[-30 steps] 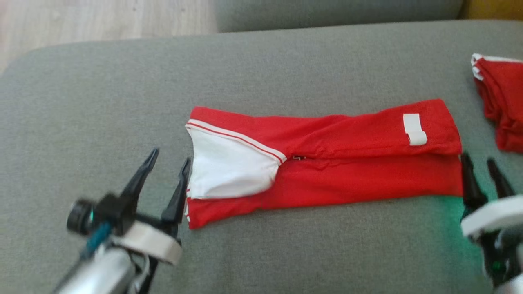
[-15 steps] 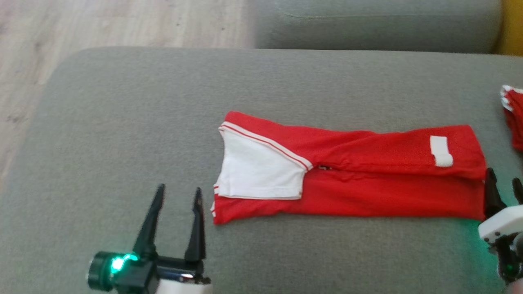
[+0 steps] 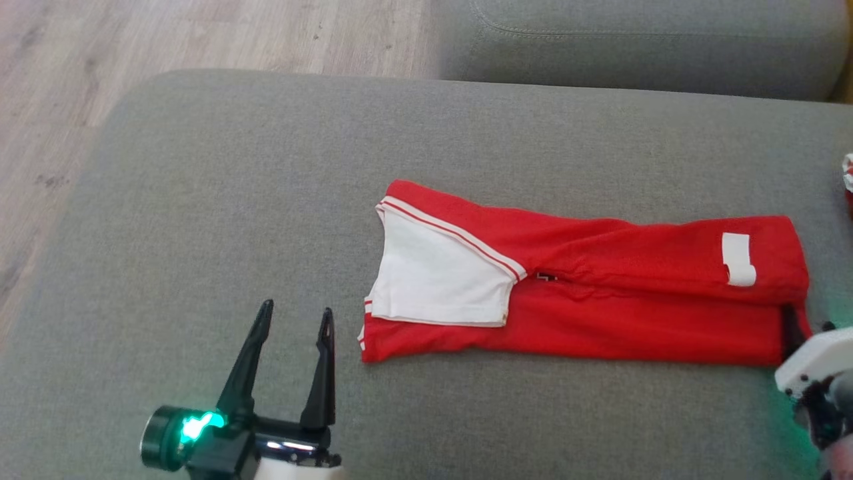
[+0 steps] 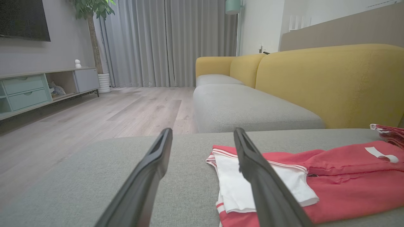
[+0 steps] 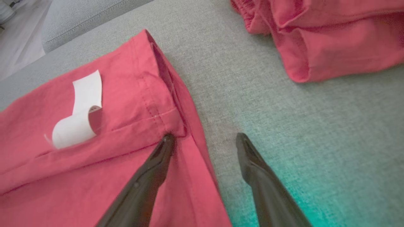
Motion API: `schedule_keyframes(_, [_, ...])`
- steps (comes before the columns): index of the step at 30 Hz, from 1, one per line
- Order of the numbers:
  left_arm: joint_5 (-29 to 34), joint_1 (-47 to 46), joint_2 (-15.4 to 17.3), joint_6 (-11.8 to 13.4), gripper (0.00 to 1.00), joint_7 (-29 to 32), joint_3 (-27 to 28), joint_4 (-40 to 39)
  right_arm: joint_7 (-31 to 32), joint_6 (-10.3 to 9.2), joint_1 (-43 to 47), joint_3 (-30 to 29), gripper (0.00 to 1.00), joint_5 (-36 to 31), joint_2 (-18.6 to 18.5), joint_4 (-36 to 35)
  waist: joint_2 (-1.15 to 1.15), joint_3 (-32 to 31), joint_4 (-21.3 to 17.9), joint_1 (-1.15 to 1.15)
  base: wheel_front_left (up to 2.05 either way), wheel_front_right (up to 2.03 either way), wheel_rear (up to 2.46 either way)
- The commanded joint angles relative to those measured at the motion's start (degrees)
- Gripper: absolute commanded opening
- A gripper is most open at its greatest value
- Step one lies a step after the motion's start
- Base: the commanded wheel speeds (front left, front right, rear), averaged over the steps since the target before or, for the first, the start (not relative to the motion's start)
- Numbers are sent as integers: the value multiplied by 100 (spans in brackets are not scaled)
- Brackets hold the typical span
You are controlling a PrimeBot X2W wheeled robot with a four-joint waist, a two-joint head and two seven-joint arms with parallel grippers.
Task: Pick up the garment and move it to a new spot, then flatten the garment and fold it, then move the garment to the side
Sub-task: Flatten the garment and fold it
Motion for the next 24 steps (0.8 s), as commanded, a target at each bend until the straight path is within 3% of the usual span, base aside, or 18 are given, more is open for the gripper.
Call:
schedule_keyframes(1, [56, -60, -78, -36, 100, -45, 241, -160, 56, -5, -115, 167, 96, 2, -15, -49, 0, -9, -26, 0, 0, 0, 0])
schedule_keyframes(2, [83, -55, -102, -63, 100, -45, 292, -161, 74, -5, -128, 188, 78, 17, -15, -34, 0, -17, -43, 0, 0, 0, 0])
schedule_keyframes(4, [131, -44, -148, -122, 100, -46, 371, -160, 115, -5, -142, 246, 71, 41, -30, -1, 0, -35, -69, 0, 0, 0, 0])
schedule_keyframes(8, [224, -43, -224, -232, 100, -46, 476, -148, 150, -5, -195, 346, 74, 107, -91, 52, 0, -46, -97, 0, 0, 0, 0])
schedule_keyframes(10, [263, -45, -256, -288, 100, -46, 505, -135, 136, -5, -221, 362, 87, 135, -133, 86, 0, -54, -91, 0, 0, 0, 0])
schedule_keyframes(11, [281, -42, -271, -312, 100, -46, 519, -133, 89, -5, -238, 353, 100, 139, -164, 82, 0, -53, -88, 0, 0, 0, 0])
schedule_keyframes(18, [342, -2, -353, -423, 100, -46, 643, -132, -697, -5, -429, 57, 100, -185, -478, -123, 0, -35, -117, 0, 0, 0, 0])
schedule_keyframes(24, [364, -43, -420, -507, 100, -46, 670, -121, -560, -5, -588, 243, 100, -189, -121, -150, 0, 15, -123, 0, 0, 0, 0])
